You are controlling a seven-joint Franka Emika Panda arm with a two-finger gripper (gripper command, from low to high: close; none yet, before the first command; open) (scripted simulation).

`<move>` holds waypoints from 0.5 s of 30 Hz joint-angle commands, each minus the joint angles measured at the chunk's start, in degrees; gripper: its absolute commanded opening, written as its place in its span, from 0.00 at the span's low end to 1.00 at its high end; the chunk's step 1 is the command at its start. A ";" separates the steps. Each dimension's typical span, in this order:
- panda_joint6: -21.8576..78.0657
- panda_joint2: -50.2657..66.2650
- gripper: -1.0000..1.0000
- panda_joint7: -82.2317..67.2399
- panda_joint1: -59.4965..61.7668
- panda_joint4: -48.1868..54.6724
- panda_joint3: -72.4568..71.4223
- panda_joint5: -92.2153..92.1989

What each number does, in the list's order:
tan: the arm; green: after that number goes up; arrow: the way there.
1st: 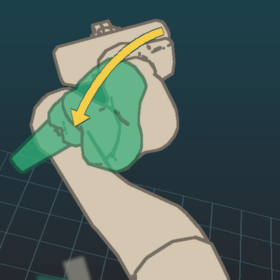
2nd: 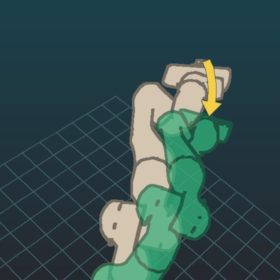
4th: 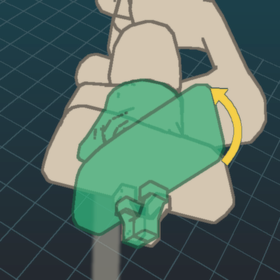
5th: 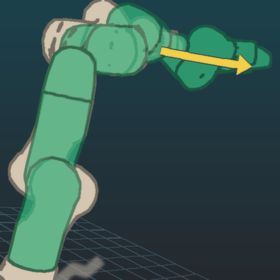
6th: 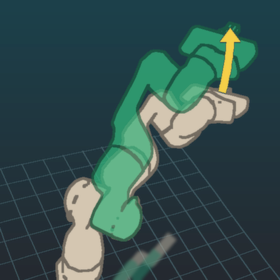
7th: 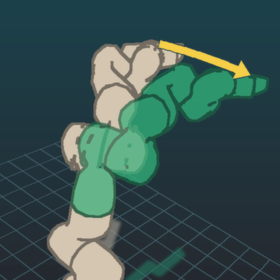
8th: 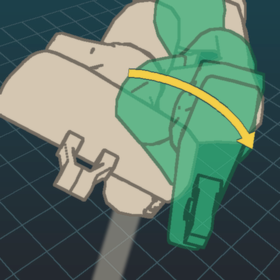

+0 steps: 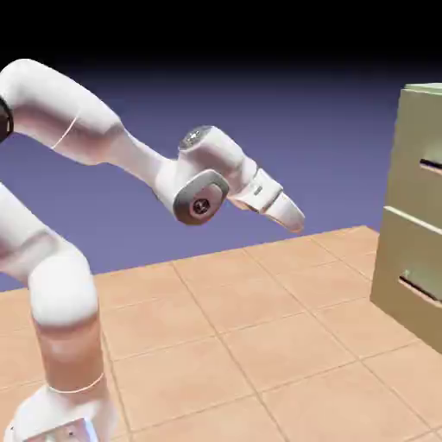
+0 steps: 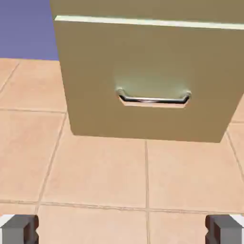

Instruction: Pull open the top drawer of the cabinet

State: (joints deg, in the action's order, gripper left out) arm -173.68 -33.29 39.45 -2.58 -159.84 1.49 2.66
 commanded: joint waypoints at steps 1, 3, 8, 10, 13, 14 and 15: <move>0.27 -0.52 0.50 -2.50 -1.57 0.96 1.24 2.21; 0.82 -1.56 0.50 -7.48 -4.71 2.88 3.70 6.63; 2.20 -4.16 0.50 -19.94 -12.56 7.69 9.87 17.67; 2.75 -5.20 0.50 -24.92 -15.70 9.61 12.34 22.09; 3.57 -6.76 0.50 -32.40 -20.40 12.49 16.04 28.72; 3.84 -7.28 0.50 -34.89 -21.97 13.45 17.27 30.93; 4.12 -7.80 0.50 -37.38 -23.54 14.41 18.50 33.14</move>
State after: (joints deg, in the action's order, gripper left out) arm -169.56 -41.09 2.08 -26.12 -145.43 19.99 35.80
